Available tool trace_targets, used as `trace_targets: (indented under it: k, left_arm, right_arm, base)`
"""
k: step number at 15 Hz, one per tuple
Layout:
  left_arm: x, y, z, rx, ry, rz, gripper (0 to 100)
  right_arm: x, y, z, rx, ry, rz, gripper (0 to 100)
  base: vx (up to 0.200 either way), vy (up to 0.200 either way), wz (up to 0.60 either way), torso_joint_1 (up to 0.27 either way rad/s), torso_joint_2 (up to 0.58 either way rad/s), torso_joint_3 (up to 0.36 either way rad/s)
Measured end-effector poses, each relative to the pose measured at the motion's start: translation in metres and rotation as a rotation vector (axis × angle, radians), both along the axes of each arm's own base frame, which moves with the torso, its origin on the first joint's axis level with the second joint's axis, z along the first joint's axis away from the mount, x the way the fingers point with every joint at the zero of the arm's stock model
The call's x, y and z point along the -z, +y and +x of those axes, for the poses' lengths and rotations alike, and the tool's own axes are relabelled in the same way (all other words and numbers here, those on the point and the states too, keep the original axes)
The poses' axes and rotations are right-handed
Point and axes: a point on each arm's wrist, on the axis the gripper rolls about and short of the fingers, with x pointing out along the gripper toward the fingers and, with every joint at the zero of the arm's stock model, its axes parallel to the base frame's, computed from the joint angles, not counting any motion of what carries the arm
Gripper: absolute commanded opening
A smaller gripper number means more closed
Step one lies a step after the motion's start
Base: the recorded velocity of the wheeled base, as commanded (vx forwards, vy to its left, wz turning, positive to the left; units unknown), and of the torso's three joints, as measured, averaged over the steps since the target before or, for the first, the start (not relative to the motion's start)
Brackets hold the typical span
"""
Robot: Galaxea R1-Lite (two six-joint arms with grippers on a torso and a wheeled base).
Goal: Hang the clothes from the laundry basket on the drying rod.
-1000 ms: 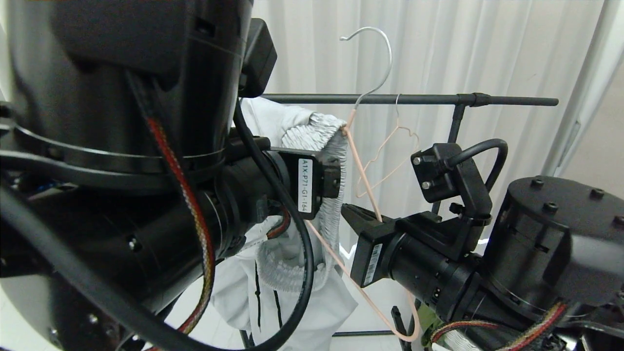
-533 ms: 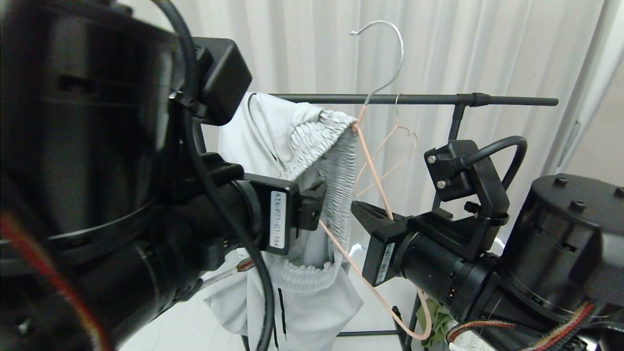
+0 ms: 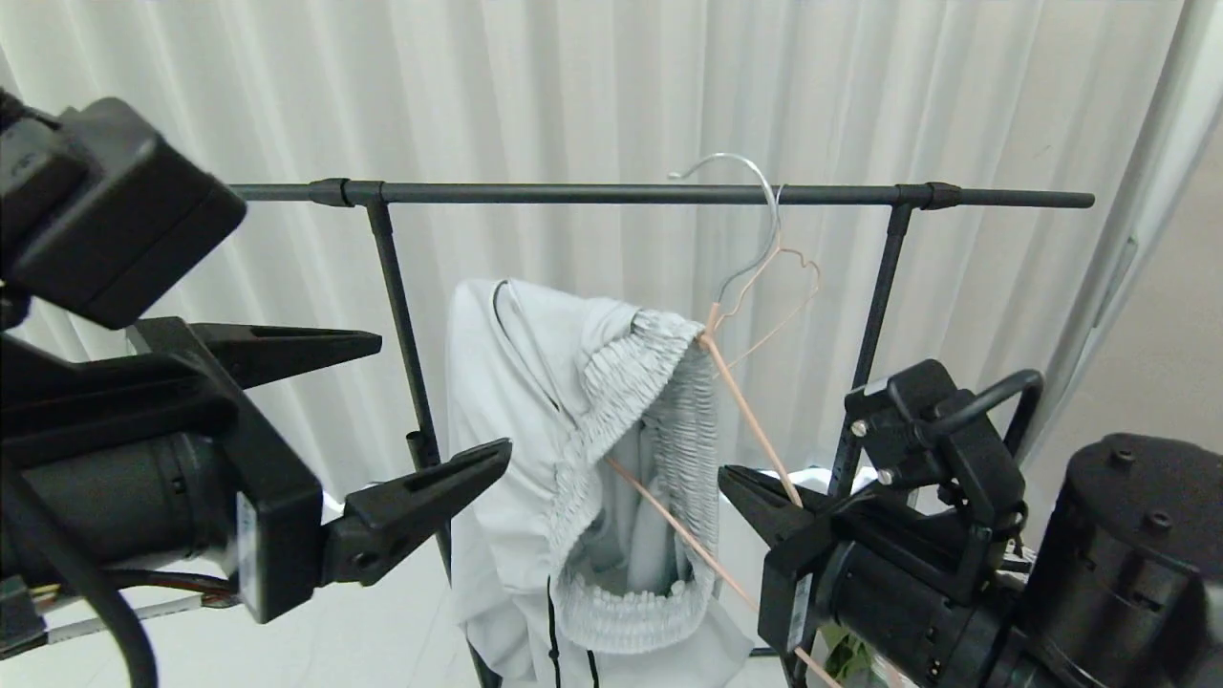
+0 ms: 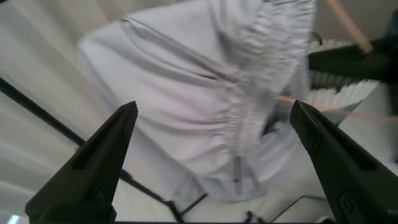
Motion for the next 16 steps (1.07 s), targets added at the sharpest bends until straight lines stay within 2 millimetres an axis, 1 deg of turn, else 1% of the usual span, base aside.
trace_targets:
  k: [2, 4, 6, 7, 10, 12, 16]
  left_arm:
    - [0.005, 0.013, 0.001, 0.116, -0.007, 0.007, 100]
    - [0.008, 0.017, 0.002, 0.183, -0.009, 0.010, 100]
    - [0.017, 0.015, 0.005, 0.221, -0.019, 0.079, 100]
    - [0.023, 0.013, 0.006, 0.263, -0.014, 0.103, 100]
    - [0.039, 0.007, 0.002, 0.432, 0.039, 0.114, 100]
    - [0.051, 0.004, -0.002, 0.489, 0.077, 0.128, 100]
    - [0.055, 0.001, -0.005, 0.564, 0.101, 0.115, 100]
  right_arm:
    - [0.007, -0.008, -0.011, -0.026, 0.009, -0.023, 0]
    - [0.016, -0.017, -0.029, -0.086, 0.018, -0.058, 0]
    - [0.024, -0.024, -0.046, -0.145, 0.026, -0.086, 0]
    - [0.027, -0.026, -0.050, -0.163, 0.029, -0.099, 0]
    - [0.031, -0.029, -0.058, -0.194, 0.030, -0.114, 0]
    - [0.034, -0.030, -0.065, -0.228, 0.032, -0.126, 0]
    - [0.040, -0.031, -0.080, -0.295, 0.034, -0.150, 0]
  base:
    - [0.000, 0.000, 0.00, 0.000, 0.00, 0.000]
    - [0.000, 0.000, 0.00, 0.000, 0.00, 0.000]
    - [0.000, 0.000, 0.00, 0.000, 0.00, 0.000]
    - [0.000, 0.000, 0.00, 0.000, 0.00, 0.000]
    - [0.000, 0.000, 0.00, 0.000, 0.00, 0.000]
    - [0.000, 0.000, 0.00, 0.000, 0.00, 0.000]
    - [0.000, 0.000, 0.00, 0.000, 0.00, 0.000]
